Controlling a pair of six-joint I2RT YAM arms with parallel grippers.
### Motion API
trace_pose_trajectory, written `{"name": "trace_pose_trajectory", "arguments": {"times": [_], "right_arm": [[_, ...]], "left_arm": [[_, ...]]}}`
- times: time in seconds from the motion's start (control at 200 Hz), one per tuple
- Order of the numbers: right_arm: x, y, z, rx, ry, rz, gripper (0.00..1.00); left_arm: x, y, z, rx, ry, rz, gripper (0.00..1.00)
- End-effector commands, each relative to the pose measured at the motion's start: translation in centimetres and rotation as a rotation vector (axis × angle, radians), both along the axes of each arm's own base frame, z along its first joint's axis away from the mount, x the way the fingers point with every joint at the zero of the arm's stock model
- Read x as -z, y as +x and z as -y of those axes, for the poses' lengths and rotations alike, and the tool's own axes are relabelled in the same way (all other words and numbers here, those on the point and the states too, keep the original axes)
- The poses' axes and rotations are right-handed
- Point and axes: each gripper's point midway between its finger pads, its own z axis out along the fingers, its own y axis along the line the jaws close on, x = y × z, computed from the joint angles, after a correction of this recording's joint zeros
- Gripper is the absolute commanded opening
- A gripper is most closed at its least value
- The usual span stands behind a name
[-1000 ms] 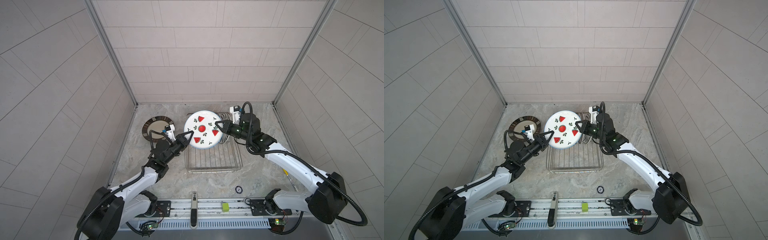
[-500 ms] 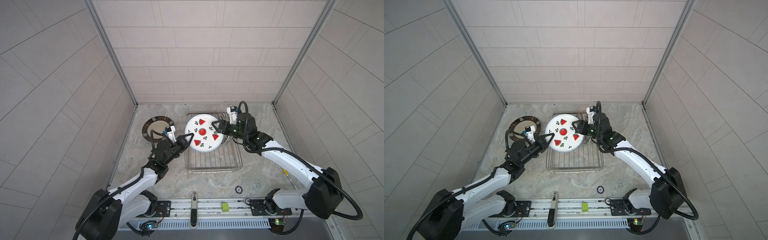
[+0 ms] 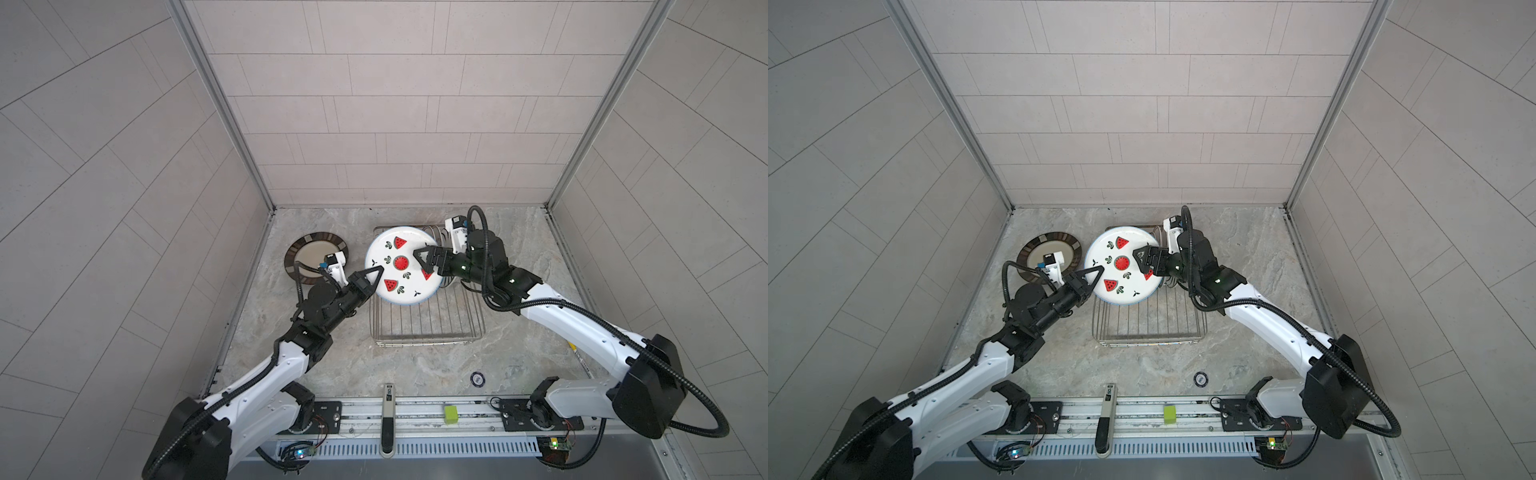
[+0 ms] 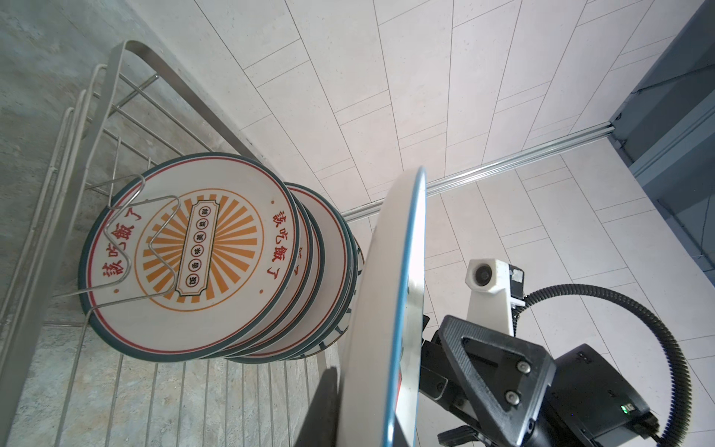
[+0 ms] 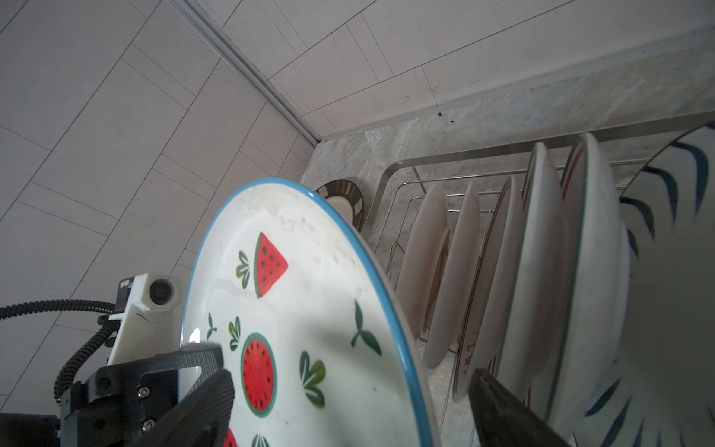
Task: Unload the plates from the dish rack
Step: Place the plate on the plate.
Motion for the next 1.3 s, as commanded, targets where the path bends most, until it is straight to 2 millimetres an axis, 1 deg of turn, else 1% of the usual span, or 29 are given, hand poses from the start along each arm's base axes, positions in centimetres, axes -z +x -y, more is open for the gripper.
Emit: {"name": "trace_pose_trajectory", "arguments": {"times": [0.0, 0.065, 0.175, 0.305, 0.375, 0.425, 0.525, 0.57, 0.631, 0.661, 0.731, 0.791, 0.861, 0.986, 1.086, 1.111, 1.166, 1.236, 1.296], "right_arm": [[-2.4, -0.1, 1.5, 0.050, -0.045, 0.083, 0.98], [-2.2, -0.2, 2.0, 0.072, -0.082, 0.075, 1.00], [-1.7, -0.7, 3.2, 0.101, -0.213, 0.053, 0.99], [-2.4, -1.3, 3.9, 0.112, -0.281, 0.102, 0.92], [-2.6, -1.5, 4.4, 0.143, -0.343, 0.134, 0.92], [-2.7, -1.8, 4.4, 0.139, -0.385, 0.139, 0.91], [-2.4, -1.9, 4.0, 0.120, -0.455, 0.139, 0.84], [-2.3, -1.9, 4.2, 0.144, -0.511, 0.132, 0.82], [-2.3, -1.5, 4.6, 0.191, -0.563, 0.132, 0.81], [-2.3, -1.5, 4.5, 0.197, -0.580, 0.133, 0.80], [-2.5, -1.4, 3.9, 0.184, -0.560, 0.148, 0.75], [-2.8, -1.2, 3.8, 0.210, -0.508, 0.172, 0.75], [-2.7, -1.1, 3.6, 0.215, -0.487, 0.197, 0.75], [-1.9, -1.1, 3.5, 0.189, -0.537, 0.159, 0.76], [-1.7, -0.9, 3.8, 0.213, -0.552, 0.139, 0.74], [-1.7, -0.8, 3.7, 0.216, -0.547, 0.144, 0.73], [-1.7, -0.8, 3.4, 0.202, -0.540, 0.159, 0.66], [-1.6, -1.1, 2.8, 0.148, -0.551, 0.175, 0.53], [-1.1, -1.3, 2.5, 0.117, -0.565, 0.171, 0.51]], "left_arm": [[-5.1, -0.4, -1.1, -0.031, -0.092, 0.142, 0.00], [-5.2, -0.5, -1.4, -0.038, -0.092, 0.144, 0.00], [-5.2, -0.5, -1.9, -0.052, -0.089, 0.137, 0.00], [-5.4, -0.3, -2.5, -0.064, -0.097, 0.140, 0.00], [-5.5, -0.2, -2.9, -0.077, -0.090, 0.138, 0.00], [-5.4, -0.1, -3.3, -0.092, -0.087, 0.136, 0.00], [-5.6, 0.0, -3.9, -0.112, -0.086, 0.136, 0.00], [-5.6, 0.1, -4.1, -0.118, -0.085, 0.136, 0.00], [-5.6, 0.2, -4.4, -0.126, -0.084, 0.135, 0.00], [-5.7, 0.2, -4.4, -0.127, -0.085, 0.137, 0.00], [-5.7, 0.3, -4.7, -0.135, -0.080, 0.136, 0.00], [-5.6, 0.4, -5.0, -0.145, -0.077, 0.134, 0.00], [-5.6, 0.5, -5.6, -0.162, -0.080, 0.132, 0.00], [-5.4, 0.8, -6.8, -0.190, -0.086, 0.123, 0.00], [-5.2, 1.2, -7.8, -0.220, -0.093, 0.112, 0.00], [-6.0, 0.8, -8.2, -0.225, -0.105, 0.137, 0.00], [-6.1, 0.7, -8.7, -0.239, -0.108, 0.140, 0.00], [-5.8, 0.8, -9.5, -0.263, -0.102, 0.132, 0.00], [-5.7, 0.9, -10.3, -0.286, -0.105, 0.128, 0.00]]}}
